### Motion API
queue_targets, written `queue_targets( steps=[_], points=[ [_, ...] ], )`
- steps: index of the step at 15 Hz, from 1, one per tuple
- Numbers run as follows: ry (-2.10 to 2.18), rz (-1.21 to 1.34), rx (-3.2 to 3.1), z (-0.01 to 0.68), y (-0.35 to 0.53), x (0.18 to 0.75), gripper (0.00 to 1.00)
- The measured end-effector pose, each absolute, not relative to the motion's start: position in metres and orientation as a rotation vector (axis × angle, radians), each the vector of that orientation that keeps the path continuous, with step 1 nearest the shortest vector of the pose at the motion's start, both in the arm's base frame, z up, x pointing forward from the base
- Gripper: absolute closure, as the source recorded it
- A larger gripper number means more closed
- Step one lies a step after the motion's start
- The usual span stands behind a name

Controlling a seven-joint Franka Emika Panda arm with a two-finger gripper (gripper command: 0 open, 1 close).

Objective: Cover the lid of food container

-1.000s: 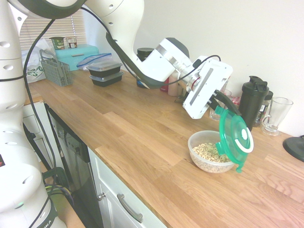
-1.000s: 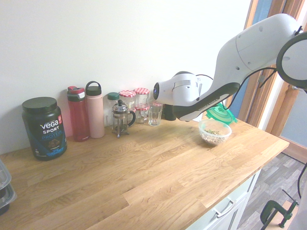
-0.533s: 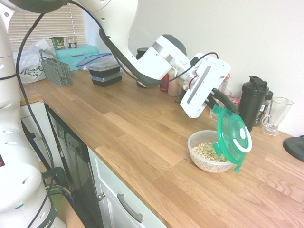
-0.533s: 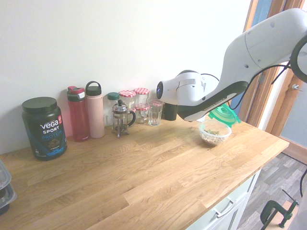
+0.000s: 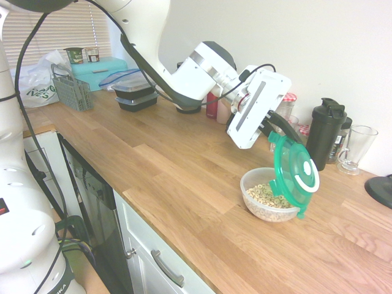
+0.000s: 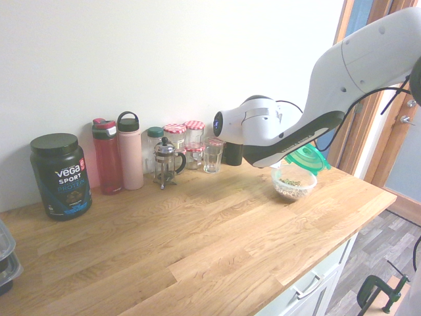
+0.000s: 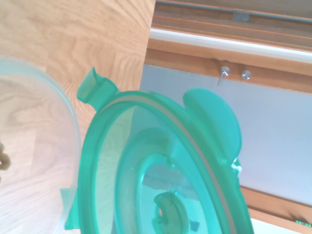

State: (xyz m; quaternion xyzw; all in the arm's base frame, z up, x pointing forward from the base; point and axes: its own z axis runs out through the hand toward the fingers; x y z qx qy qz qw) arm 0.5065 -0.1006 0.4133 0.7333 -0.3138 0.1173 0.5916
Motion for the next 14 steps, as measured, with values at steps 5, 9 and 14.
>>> queue_targets(
  steps=[5, 9, 14],
  points=[
    [-0.712, 0.292, 1.764, 0.408, -0.081, 0.486, 0.00],
    [-0.718, 0.301, 1.889, 0.406, -0.046, 0.469, 0.00],
    [-0.765, 0.212, 2.054, 0.404, -0.010, 0.453, 0.00]
  ],
)
